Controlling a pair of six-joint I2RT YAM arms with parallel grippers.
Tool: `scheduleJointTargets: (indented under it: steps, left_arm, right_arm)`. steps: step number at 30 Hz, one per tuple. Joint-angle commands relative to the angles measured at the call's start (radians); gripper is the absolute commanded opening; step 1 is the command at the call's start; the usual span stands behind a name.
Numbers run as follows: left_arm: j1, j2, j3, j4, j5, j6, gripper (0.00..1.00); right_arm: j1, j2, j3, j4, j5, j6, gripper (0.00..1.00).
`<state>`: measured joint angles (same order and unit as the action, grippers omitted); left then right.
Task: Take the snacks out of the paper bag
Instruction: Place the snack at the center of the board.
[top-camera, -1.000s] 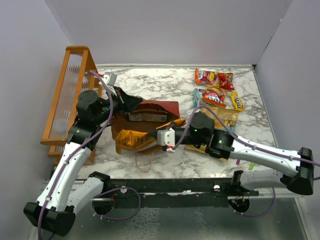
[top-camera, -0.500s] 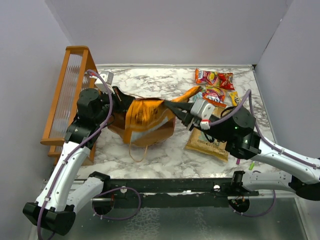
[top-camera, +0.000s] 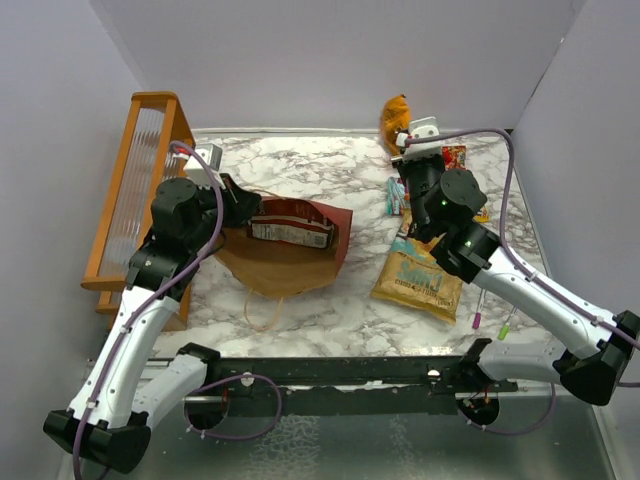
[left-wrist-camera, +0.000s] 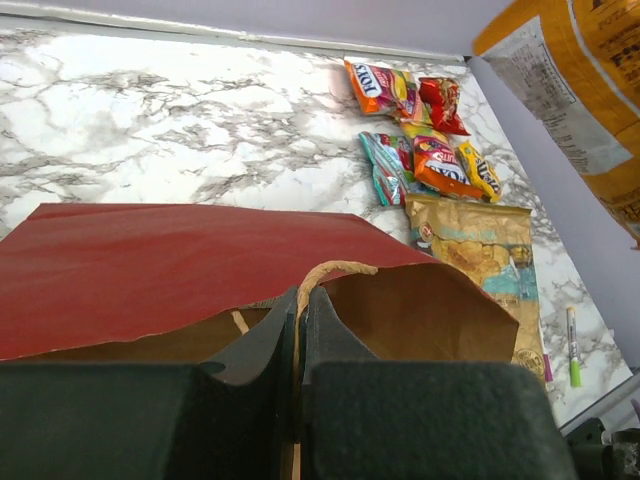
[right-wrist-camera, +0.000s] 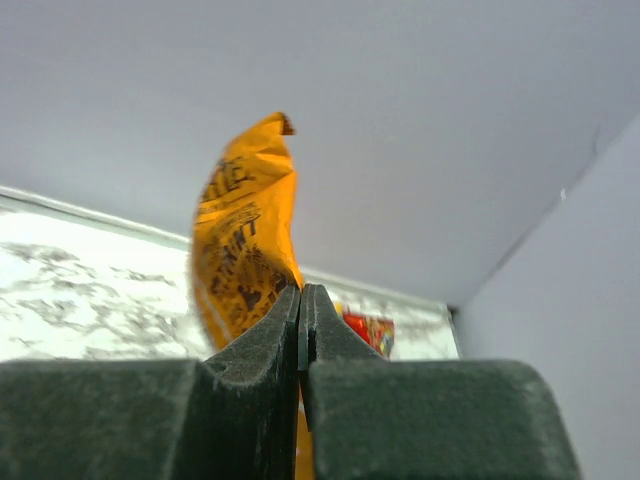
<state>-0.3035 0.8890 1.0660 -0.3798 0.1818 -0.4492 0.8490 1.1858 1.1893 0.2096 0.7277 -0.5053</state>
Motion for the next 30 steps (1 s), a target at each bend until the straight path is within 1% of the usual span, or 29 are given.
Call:
scheduleJointTargets:
  steps: [1, 4, 7, 8, 9, 12, 15, 17, 20, 21, 23, 25, 30]
  left_arm:
    - [0.0, -0.041, 0.023, -0.023, -0.059, 0.025, 0.0]
    - [0.0, -0.044, 0.023, -0.029, -0.057, 0.027, 0.0]
    - [-0.001, -0.046, 0.022, -0.029, -0.054, 0.027, 0.0]
    - [-0.001, -0.046, 0.02, -0.026, -0.052, 0.024, 0.0]
    - [0.0, -0.046, 0.019, -0.022, -0.049, 0.021, 0.0]
    - [-0.001, -0.045, 0.018, -0.014, -0.032, 0.012, 0.0]
    - [-0.001, -0.046, 0.023, -0.018, -0.019, 0.009, 0.0]
    - [-0.001, -0.056, 0.026, -0.027, -0.018, 0.007, 0.0]
    - [-0.001, -0.076, 0.028, -0.042, -0.02, 0.006, 0.0]
    - [-0.001, -0.083, 0.03, -0.046, -0.022, 0.008, 0.0]
    - [-0.001, -0.09, 0.034, -0.058, -0.027, 0.015, 0.0]
    - [-0.001, -0.092, 0.038, -0.069, -0.031, 0.019, 0.0]
    - [-0.001, -0.079, 0.042, -0.059, -0.014, 0.015, 0.0]
  right_arm:
    - [-0.06, -0.022, -0.035, -0.155, 0.09, 0.259, 0.01]
    - [-0.071, -0.008, -0.008, -0.378, 0.07, 0.505, 0.01]
    - [-0.079, -0.009, 0.026, -0.593, -0.033, 0.835, 0.01]
    - [-0.094, -0.018, 0.005, -0.618, -0.086, 0.918, 0.01]
    - [-0.12, -0.033, -0.026, -0.609, -0.14, 0.985, 0.01]
    - [-0.25, -0.08, -0.139, -0.548, -0.313, 1.158, 0.01]
    - [-0.395, -0.075, -0.271, -0.508, -0.364, 1.257, 0.01]
    - [-0.523, -0.059, -0.375, -0.48, -0.427, 1.31, 0.01]
    - [-0.685, -0.025, -0.548, -0.385, -0.54, 1.315, 0.01]
    - [-0.726, -0.021, -0.588, -0.376, -0.55, 1.319, 0.01]
    - [-0.771, -0.033, -0.653, -0.355, -0.547, 1.306, 0.01]
    - [-0.779, -0.056, -0.699, -0.328, -0.519, 1.279, 0.01]
    - [-0.786, -0.097, -0.72, -0.363, -0.417, 1.28, 0.01]
